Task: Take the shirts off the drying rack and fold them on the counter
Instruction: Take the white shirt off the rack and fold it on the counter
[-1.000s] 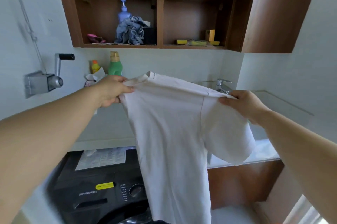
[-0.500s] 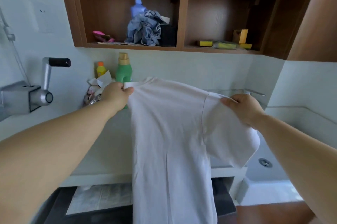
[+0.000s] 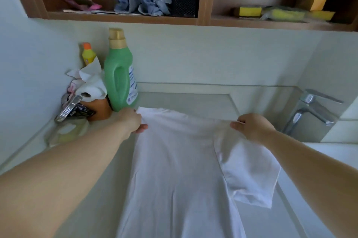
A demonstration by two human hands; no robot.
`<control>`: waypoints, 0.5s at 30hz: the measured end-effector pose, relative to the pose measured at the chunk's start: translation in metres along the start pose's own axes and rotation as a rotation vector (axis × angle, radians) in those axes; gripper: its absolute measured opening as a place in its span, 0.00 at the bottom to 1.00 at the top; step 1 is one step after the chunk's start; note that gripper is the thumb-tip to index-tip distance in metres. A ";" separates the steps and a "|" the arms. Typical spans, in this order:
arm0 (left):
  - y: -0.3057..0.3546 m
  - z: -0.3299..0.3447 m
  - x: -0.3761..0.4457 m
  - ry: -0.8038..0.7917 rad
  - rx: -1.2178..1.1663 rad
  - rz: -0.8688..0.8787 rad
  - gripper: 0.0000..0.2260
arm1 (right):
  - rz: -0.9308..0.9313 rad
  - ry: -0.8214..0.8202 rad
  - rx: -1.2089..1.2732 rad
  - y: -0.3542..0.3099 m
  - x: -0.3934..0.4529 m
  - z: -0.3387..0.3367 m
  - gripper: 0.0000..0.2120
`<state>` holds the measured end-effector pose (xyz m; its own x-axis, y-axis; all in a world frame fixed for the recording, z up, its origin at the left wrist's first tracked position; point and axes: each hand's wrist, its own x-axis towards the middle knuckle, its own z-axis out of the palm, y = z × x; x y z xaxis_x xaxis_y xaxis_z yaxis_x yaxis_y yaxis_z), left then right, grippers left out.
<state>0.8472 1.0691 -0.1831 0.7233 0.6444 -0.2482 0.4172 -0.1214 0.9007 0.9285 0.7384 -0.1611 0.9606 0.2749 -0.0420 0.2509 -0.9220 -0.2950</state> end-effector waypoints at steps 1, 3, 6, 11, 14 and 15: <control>0.005 0.005 0.013 0.031 -0.018 0.014 0.19 | 0.006 0.000 -0.010 0.003 0.018 0.002 0.18; 0.016 0.016 0.046 0.090 -0.036 0.047 0.19 | 0.013 0.020 -0.006 0.007 0.059 0.005 0.17; 0.027 0.031 0.086 0.150 -0.060 0.075 0.18 | -0.017 0.064 -0.009 0.003 0.109 0.008 0.16; 0.003 0.053 0.112 0.066 -0.054 -0.012 0.16 | -0.044 -0.237 -0.156 0.013 0.145 0.028 0.27; -0.012 0.058 0.119 0.074 -0.030 -0.010 0.09 | -0.042 -0.293 -0.182 0.027 0.149 0.033 0.22; -0.010 0.056 0.122 0.099 -0.077 0.004 0.08 | -0.033 -0.247 -0.098 0.029 0.151 0.030 0.18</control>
<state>0.9624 1.1065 -0.2426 0.6654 0.7158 -0.2119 0.3681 -0.0677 0.9273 1.0774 0.7618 -0.2044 0.8963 0.3526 -0.2691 0.3039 -0.9301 -0.2065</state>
